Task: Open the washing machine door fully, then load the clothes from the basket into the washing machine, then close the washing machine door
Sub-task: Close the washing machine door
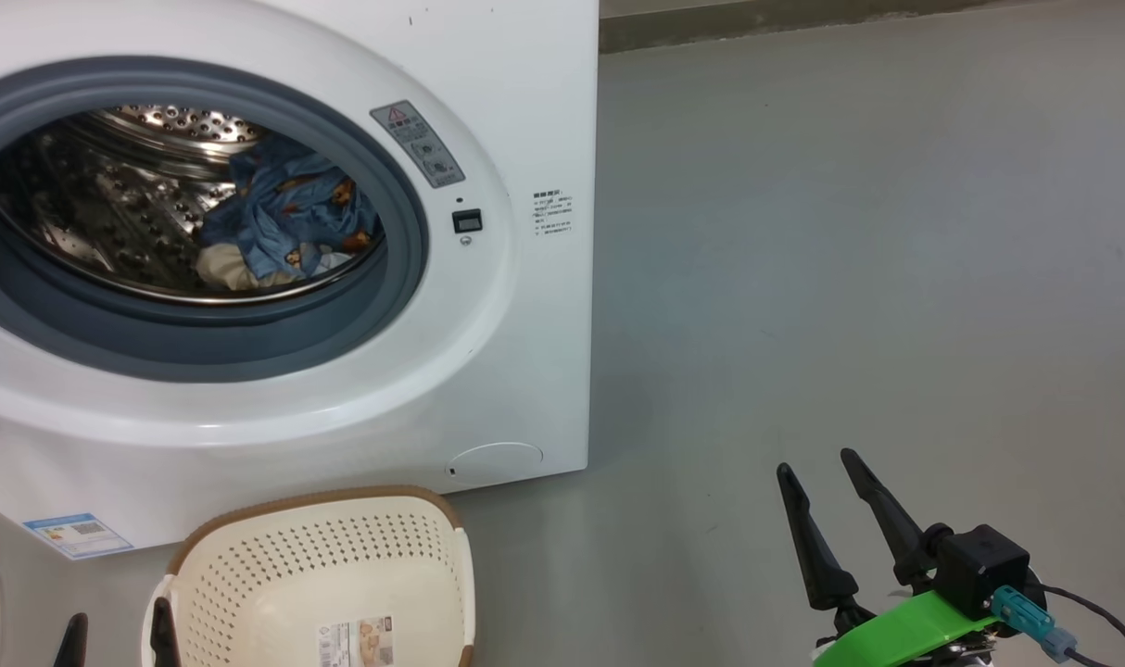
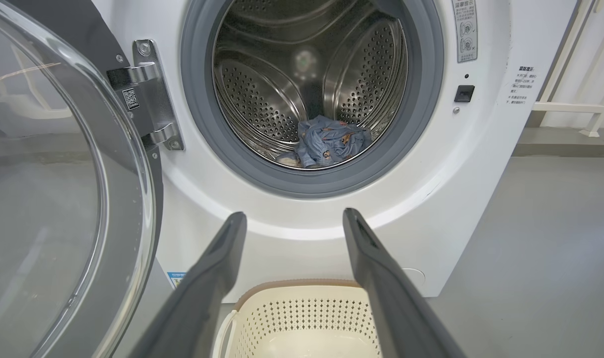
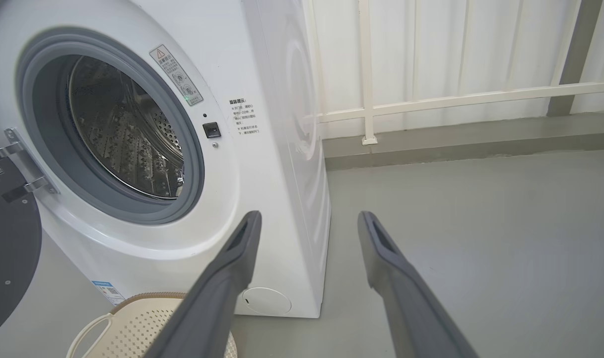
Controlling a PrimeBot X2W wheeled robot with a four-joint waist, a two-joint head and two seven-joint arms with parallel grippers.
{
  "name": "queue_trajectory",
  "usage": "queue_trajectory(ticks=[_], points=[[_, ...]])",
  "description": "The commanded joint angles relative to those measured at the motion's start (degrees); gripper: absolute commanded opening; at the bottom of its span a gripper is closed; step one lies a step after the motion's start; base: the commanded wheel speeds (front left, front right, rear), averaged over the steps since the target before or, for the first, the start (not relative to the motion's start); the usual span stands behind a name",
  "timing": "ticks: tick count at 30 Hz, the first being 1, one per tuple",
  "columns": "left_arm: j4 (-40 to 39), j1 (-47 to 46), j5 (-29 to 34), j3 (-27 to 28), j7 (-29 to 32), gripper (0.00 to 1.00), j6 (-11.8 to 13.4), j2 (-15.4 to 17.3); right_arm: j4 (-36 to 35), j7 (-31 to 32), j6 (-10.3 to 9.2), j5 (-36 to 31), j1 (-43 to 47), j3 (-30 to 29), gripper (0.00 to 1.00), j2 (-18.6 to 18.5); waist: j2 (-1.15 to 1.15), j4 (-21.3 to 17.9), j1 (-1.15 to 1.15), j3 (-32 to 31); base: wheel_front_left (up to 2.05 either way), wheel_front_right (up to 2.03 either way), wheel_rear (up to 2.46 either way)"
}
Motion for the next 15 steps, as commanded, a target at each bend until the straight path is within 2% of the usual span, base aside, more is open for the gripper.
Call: queue_trajectory(ticks=[1, 15], points=[[-0.96, -2.02, 0.36, 2.10, -0.47, 1.00, -0.19, 0.29, -1.53, -0.26, 0.35, -0.48, -0.19, 1.06, 1.00, -0.01, 0.00, 0.04, 0.00, 0.02, 0.00, 0.00, 0.00], [-1.09, -2.51, 0.37, 2.73, -0.47, 1.00, 0.07, 0.24, -1.54, -0.26, 0.35, -0.22, -0.37, 0.81, 1.00, -0.01, 0.00, 0.18, 0.00, 0.49, -0.12, 0.12, 0.00]])
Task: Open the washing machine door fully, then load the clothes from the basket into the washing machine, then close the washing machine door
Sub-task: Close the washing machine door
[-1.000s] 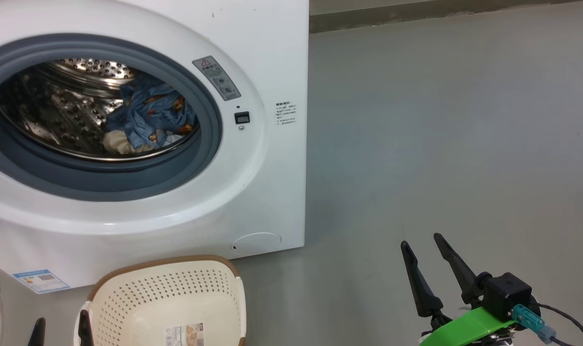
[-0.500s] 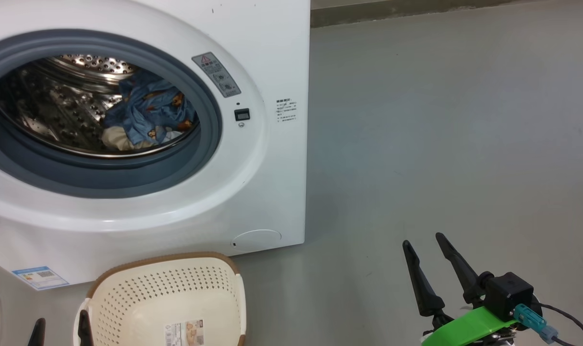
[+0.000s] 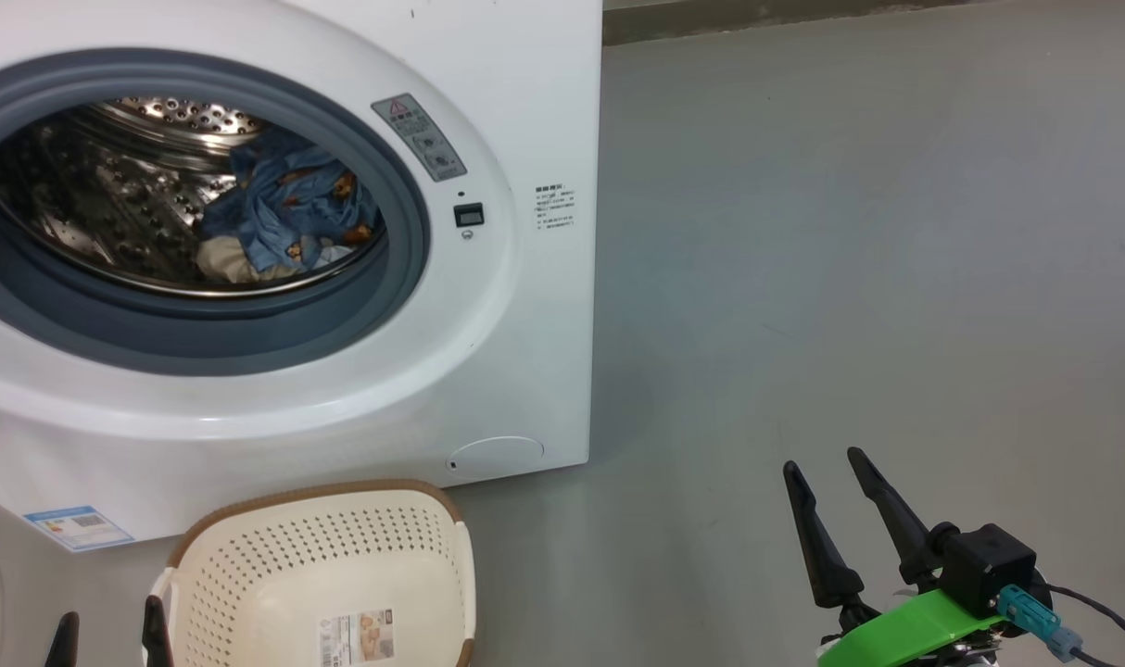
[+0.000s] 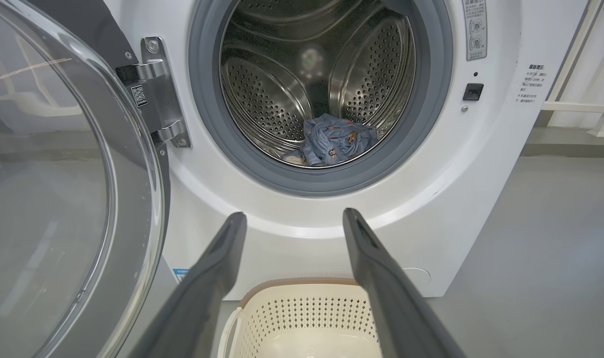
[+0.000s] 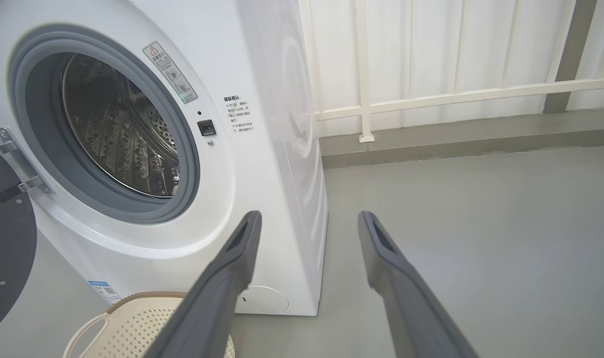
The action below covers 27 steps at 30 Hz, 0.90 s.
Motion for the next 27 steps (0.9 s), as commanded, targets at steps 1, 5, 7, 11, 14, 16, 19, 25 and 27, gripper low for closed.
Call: queue_trajectory(ticks=[1, 5, 7, 11, 14, 16, 19, 25, 27], points=[[-1.14, -2.33, 0.36, 1.96, -0.47, 1.00, 0.07, 0.30, -1.56, -0.26, 0.35, -0.21, -0.37, 1.46, 1.00, -0.01, 0.00, 0.01, 0.00, 0.06, -0.71, 0.71, 0.00], [-1.18, -2.56, 0.30, 1.88, -0.47, 1.00, 0.12, 0.30, -1.62, -0.26, 0.35, -0.16, -0.43, 1.36, 1.00, -0.01, 0.00, 0.03, 0.00, 0.25, -1.05, 1.05, 0.00], [-1.19, -2.65, 0.23, 1.82, -0.47, 1.00, 0.15, 0.30, -1.64, -0.26, 0.35, -0.14, -0.45, 1.32, 1.00, -0.01, 0.00, 0.03, 0.00, 0.30, -1.46, 1.46, 0.00], [-1.12, -2.81, 0.04, 1.81, -0.47, 1.00, 0.15, 0.30, -1.65, -0.26, 0.35, -0.15, -0.45, 1.15, 1.00, -0.01, 0.00, 0.00, 0.00, 0.40, -1.87, 1.87, 0.00], [-1.33, -3.06, -0.26, 2.13, -0.47, 1.00, 0.47, 0.30, -1.72, -0.26, 0.35, -0.18, -0.49, 1.00, 1.00, -0.01, 0.00, 0.01, 0.00, 0.39, -1.94, 1.94, 0.00], [-1.37, -3.16, -0.25, 2.15, -0.47, 1.00, 0.51, 0.30, -1.77, -0.26, 0.35, -0.23, -0.47, 0.91, 1.00, -0.01, 0.00, 0.01, 0.00, 0.34, -1.60, 1.60, 0.00], [-1.44, -3.29, -0.10, 2.02, -0.47, 1.00, 0.61, 0.29, -1.84, -0.26, 0.35, -0.31, -0.44, 0.83, 1.00, -0.01, 0.00, 0.04, 0.00, 0.29, -1.26, 1.26, 0.00], [-1.83, -3.46, -0.12, 1.30, -0.47, 1.00, 0.75, 0.29, -1.94, -0.26, 0.35, -0.41, -0.47, 0.72, 1.00, -0.01, 0.00, 0.23, 0.00, 0.26, -0.65, 0.65, 0.00], [-2.15, -3.40, -0.24, 1.14, -0.47, 1.00, 0.64, 0.29, -1.98, -0.26, 0.35, -0.43, -0.45, 0.71, 1.00, -0.01, 0.00, 0.29, 0.00, 0.29, -0.10, 0.10, 0.00]])
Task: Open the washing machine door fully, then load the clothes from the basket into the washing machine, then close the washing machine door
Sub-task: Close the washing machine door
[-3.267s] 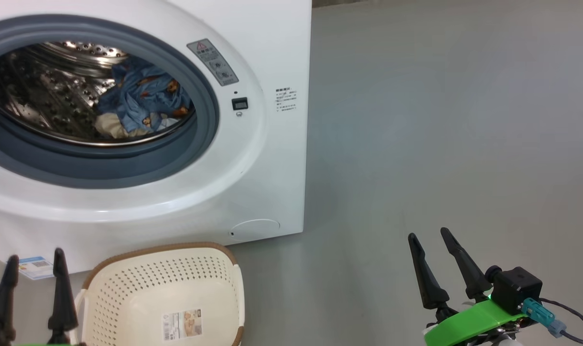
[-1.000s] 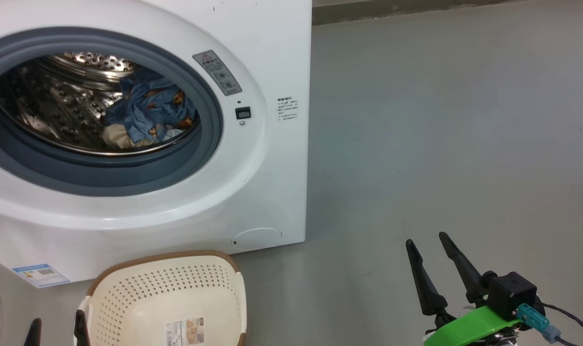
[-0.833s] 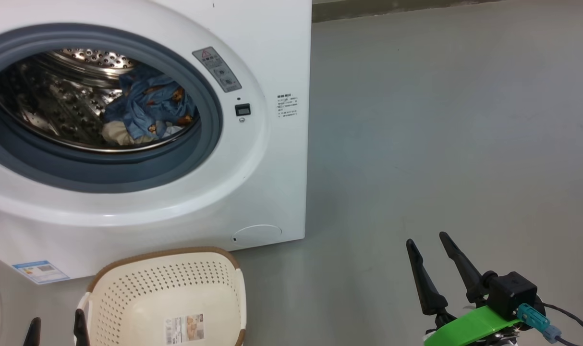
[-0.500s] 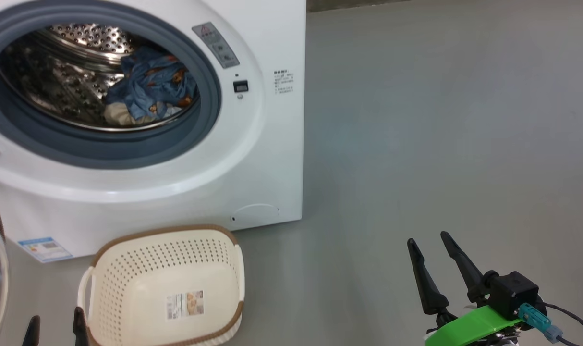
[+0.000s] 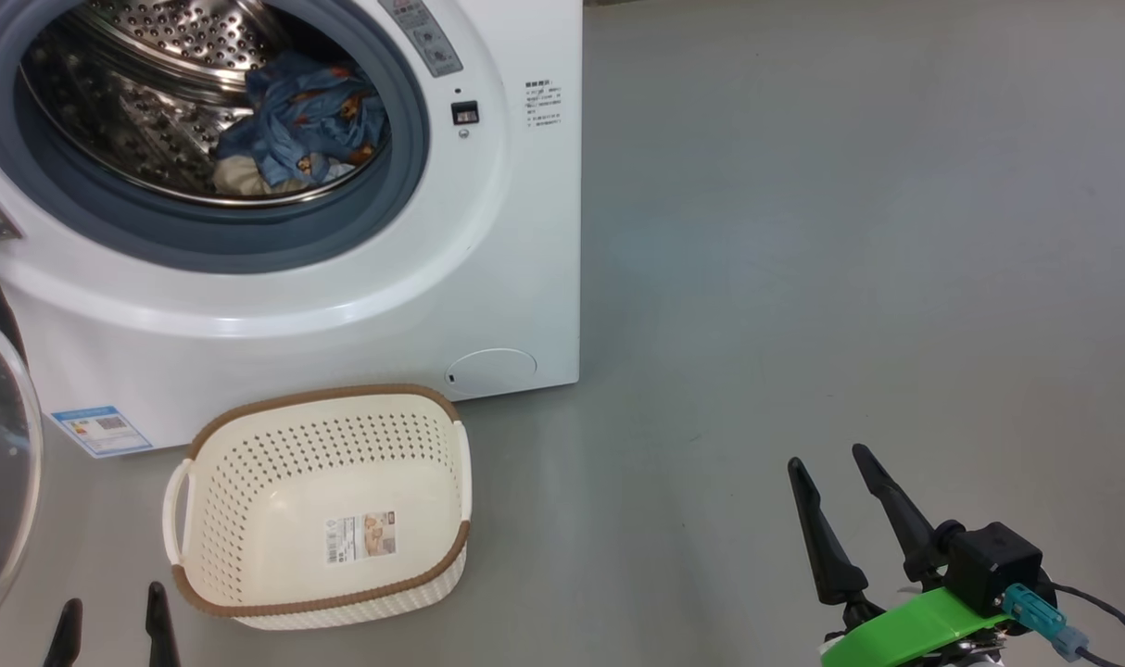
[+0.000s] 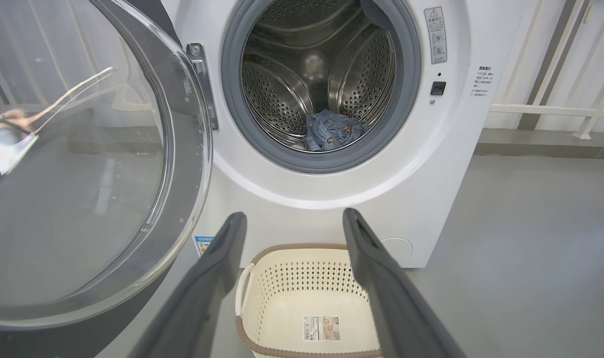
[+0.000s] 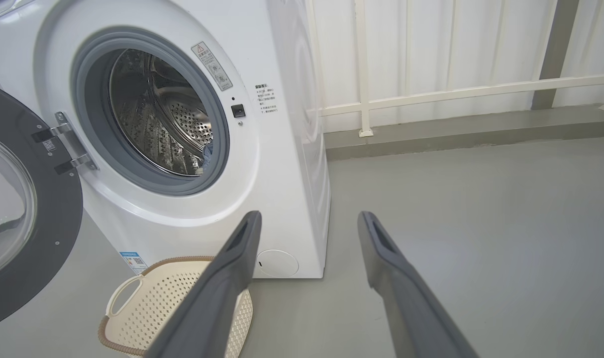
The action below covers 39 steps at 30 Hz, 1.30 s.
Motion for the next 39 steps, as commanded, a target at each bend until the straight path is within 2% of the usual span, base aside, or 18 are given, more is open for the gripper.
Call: queue_trajectory(ticks=[1, 12, 20, 39], points=[[-1.84, -2.36, -0.13, 1.47, -0.47, 1.00, 0.06, 0.70, -1.64, -0.26, 0.35, -0.44, -0.43, 1.13, 1.00, -0.03, 0.00, 0.06, 0.00, 0.03, 0.00, 0.00, 0.00], [-1.66, -1.89, -0.30, 0.60, -0.47, 1.00, 0.15, 0.70, -1.59, -0.26, 0.35, -0.68, -0.06, 0.97, 1.00, -0.03, 0.00, 1.21, 0.00, -0.74, 0.00, 0.00, 0.00], [-1.24, -1.38, -0.33, -0.12, -0.47, 1.00, 0.66, 0.70, -1.33, -0.26, 0.35, -0.88, 0.31, 0.67, 1.00, -0.03, 0.00, 3.90, 0.00, -1.98, 0.00, 0.00, 0.00], [-0.31, -0.38, -0.29, -1.26, -0.47, 1.00, 1.99, 0.70, -0.75, -0.26, 0.35, -0.87, 1.33, 1.41, 1.00, -0.03, 0.00, 13.79, 0.00, -4.53, 0.00, 0.00, 0.00]])
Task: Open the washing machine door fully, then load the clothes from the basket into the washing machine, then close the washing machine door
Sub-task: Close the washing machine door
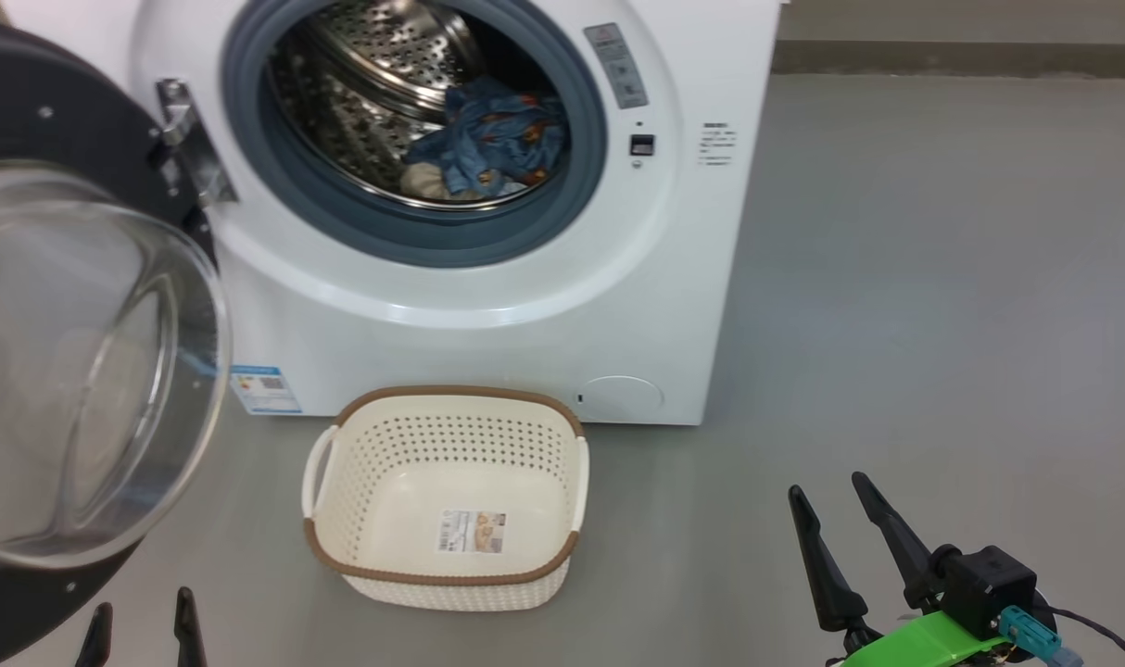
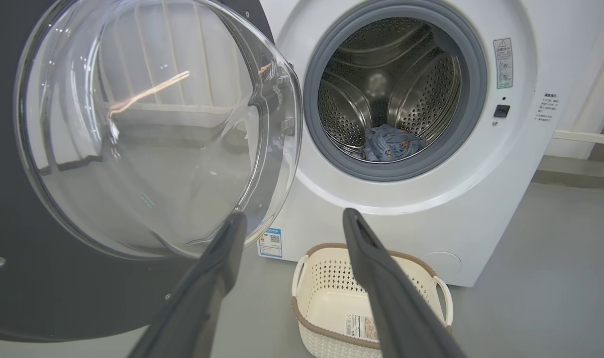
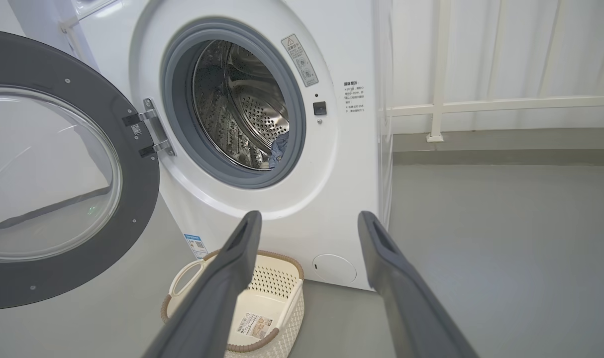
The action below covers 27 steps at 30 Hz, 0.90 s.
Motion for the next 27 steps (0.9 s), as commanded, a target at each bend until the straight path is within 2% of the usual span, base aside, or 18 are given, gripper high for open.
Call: queue_trajectory(ticks=[1, 14, 27], points=[[-0.97, -0.61, 0.12, 1.69, -0.47, 1.00, 0.50, 0.69, -1.13, -0.26, 0.35, -0.59, -0.78, 1.50, 1.00, -0.03, 0.00, 2.34, 0.00, -0.52, 0.00, 0.00, 0.00], [0.06, -0.79, -0.24, 1.73, -0.47, 1.00, 0.94, 0.69, -0.80, -0.26, 0.35, -0.71, -1.82, 2.26, 1.00, -0.03, 0.00, 10.00, 0.00, 0.21, 0.00, 0.00, 0.00], [1.20, -1.15, -1.38, 1.92, -0.47, 1.00, 1.64, 0.69, -0.30, -0.26, 0.35, -0.63, -2.61, 2.53, 1.00, -0.03, 0.00, 15.27, 0.00, 0.09, 0.00, 0.00, 0.00]])
